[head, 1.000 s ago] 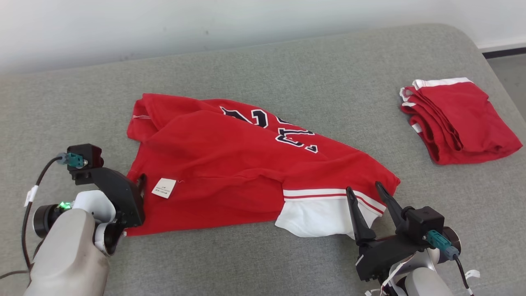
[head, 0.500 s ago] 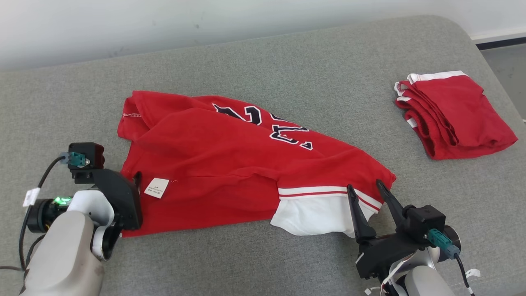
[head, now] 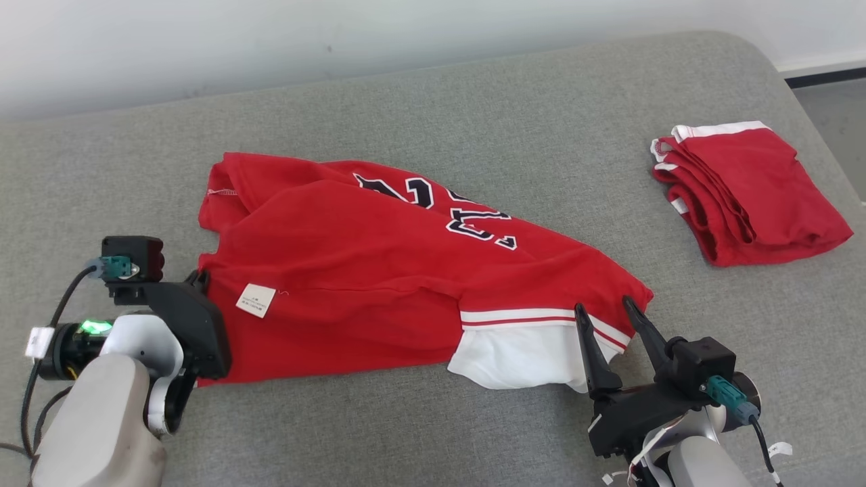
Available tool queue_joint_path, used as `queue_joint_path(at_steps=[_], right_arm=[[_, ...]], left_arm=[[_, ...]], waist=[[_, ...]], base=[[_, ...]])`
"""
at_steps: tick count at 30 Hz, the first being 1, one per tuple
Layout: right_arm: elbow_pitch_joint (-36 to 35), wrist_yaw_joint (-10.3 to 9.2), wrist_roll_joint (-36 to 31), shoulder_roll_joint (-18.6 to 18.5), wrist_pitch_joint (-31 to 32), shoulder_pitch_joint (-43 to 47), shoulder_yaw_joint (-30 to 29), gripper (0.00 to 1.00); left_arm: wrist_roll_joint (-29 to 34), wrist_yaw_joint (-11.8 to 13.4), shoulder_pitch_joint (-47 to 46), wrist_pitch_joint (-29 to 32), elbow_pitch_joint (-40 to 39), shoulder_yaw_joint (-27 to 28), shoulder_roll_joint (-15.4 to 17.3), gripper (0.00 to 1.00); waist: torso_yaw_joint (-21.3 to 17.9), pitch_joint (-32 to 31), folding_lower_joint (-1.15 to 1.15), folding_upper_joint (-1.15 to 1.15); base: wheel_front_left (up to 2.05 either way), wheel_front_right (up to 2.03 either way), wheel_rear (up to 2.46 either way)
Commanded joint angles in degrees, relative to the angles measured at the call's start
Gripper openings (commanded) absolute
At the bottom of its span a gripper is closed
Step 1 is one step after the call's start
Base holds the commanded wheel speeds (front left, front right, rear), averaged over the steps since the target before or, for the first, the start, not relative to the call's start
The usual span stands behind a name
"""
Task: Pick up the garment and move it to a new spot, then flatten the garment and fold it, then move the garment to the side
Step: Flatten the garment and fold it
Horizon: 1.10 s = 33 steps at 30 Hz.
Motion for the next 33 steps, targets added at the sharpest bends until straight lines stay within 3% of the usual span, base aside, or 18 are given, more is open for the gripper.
queue_joint_path(at_steps=[1, 9, 14, 26, 27, 28, 33], right_arm=[[0.09, -0.17, -0.25, -0.01, -0.3, 0.04, -0.23, 1.0], [0.14, -0.17, -0.22, 0.01, -0.41, 1.73, -1.25, 1.0], [-0.04, -0.17, -0.62, -0.01, -0.05, 2.65, -2.09, 1.0], [-0.32, -0.17, -0.19, -0.01, 0.74, 3.7, -0.87, 1.0], [-0.3, -0.17, -0.25, -0.01, 0.76, 3.92, -0.94, 1.0], [-0.26, -0.17, -0.29, -0.01, 0.81, 4.05, -1.04, 1.0], [-0.45, -0.17, -0.49, -0.01, 1.22, 4.77, -2.06, 1.0]], left_arm=[[-0.09, 0.38, 1.51, -1.24, -1.6, 0.42, 0.18, 0.0], [-4.16, 2.56, 14.9, -3.75, -18.28, 3.05, -1.11, 0.0], [-6.13, 5.36, 26.11, -3.19, -28.22, 3.99, -1.92, 0.0], [-6.23, 9.39, 37.88, -4.45, -30.65, 5.22, -2.15, 0.0], [-5.98, 9.43, 38.06, -5.12, -30.37, 5.18, -2.15, 0.85], [-5.62, 9.55, 38.07, -6.05, -30.03, 5.23, -2.22, 1.0], [-5.19, 9.74, 37.89, -11.87, -28.09, 6.1, -3.55, 1.0]], waist=[[0.41, -0.36, 0.0, 0.0], [2.73, -2.01, 0.0, 0.0], [4.54, -2.99, 0.0, 0.0], [4.72, -5.7, 0.0, 0.0], [4.69, -5.91, 0.0, 0.0], [4.65, -6.15, 0.0, 0.0], [4.73, -7.02, 0.0, 0.0]], base=[[0.0, 0.0, 0.0], [0.0, 0.0, 0.0], [0.0, 0.0, 0.0], [0.0, 0.0, 0.0], [0.0, 0.0, 0.0], [0.0, 0.0, 0.0], [0.0, 0.0, 0.0]])
